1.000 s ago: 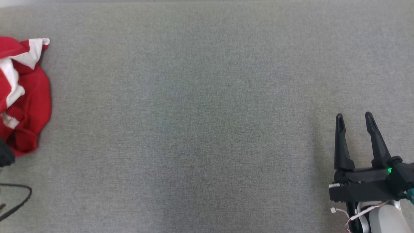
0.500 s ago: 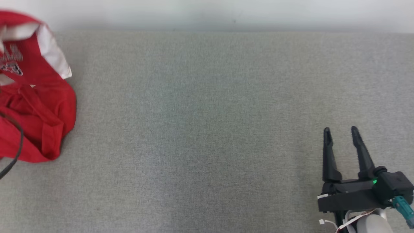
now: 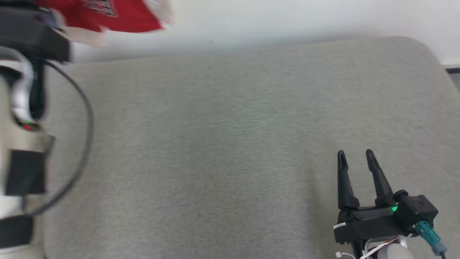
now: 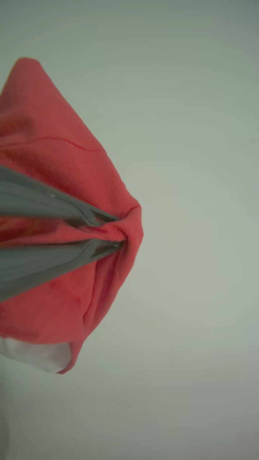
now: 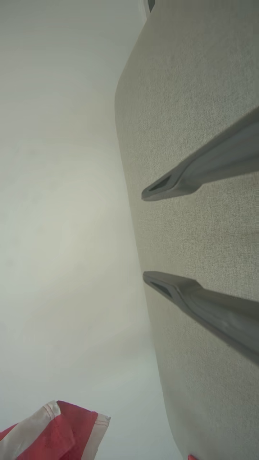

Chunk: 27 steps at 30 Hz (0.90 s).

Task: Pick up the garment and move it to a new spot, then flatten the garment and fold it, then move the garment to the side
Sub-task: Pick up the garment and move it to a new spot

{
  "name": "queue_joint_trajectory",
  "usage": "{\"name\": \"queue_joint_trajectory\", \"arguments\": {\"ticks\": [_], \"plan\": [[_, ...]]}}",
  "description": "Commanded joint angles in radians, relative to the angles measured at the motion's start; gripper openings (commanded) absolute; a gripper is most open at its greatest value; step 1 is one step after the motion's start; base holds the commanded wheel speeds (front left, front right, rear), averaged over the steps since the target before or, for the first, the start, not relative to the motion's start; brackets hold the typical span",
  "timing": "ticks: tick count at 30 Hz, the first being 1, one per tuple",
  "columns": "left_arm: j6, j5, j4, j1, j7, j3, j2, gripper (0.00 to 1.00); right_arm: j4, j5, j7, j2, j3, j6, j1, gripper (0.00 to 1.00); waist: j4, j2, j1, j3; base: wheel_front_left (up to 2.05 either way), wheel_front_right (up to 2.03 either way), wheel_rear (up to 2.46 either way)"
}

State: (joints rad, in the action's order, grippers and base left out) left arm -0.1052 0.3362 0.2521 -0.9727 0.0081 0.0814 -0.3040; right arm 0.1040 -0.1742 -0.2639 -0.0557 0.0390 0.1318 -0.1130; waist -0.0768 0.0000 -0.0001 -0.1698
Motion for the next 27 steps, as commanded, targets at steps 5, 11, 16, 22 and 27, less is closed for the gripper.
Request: {"name": "queue_joint_trajectory", "arguments": {"ticks": [5, 11, 16, 22, 27], "plan": [[0.013, -0.008, -0.020, 0.076, 0.005, 0.069, 0.077, 0.00, 0.009, -0.020, -0.001, 0.007, -0.019, -0.002, 0.003, 1.00, -0.148, 0.0000, 0.0001, 0.015, 0.00, 0.00, 0.00], [0.019, 0.010, 0.025, 0.171, -0.022, 0.140, 0.167, 0.00, 0.020, -0.054, -0.001, 0.007, -0.027, -0.002, 0.003, 1.00, -0.210, 0.0000, 0.0001, -0.002, 0.00, 0.00, 0.00], [0.041, -0.003, 0.087, 0.270, -0.061, 0.171, 0.192, 0.00, 0.027, -0.072, -0.001, 0.007, -0.033, -0.002, 0.001, 1.00, -0.236, 0.0000, 0.0001, -0.010, 0.00, 0.00, 0.00], [0.063, 0.009, 0.217, 0.410, -0.123, 0.195, 0.214, 0.00, 0.029, -0.081, -0.001, 0.007, -0.035, -0.002, -0.001, 1.00, -0.242, 0.0000, 0.0001, -0.020, 0.00, 0.00, 0.00], [0.070, -0.008, 0.323, 0.469, -0.143, 0.240, 0.225, 1.00, 0.035, -0.079, -0.001, 0.007, -0.031, -0.002, 0.001, 1.00, -0.215, 0.0000, 0.0001, -0.018, 0.00, 0.00, 0.00]]}}
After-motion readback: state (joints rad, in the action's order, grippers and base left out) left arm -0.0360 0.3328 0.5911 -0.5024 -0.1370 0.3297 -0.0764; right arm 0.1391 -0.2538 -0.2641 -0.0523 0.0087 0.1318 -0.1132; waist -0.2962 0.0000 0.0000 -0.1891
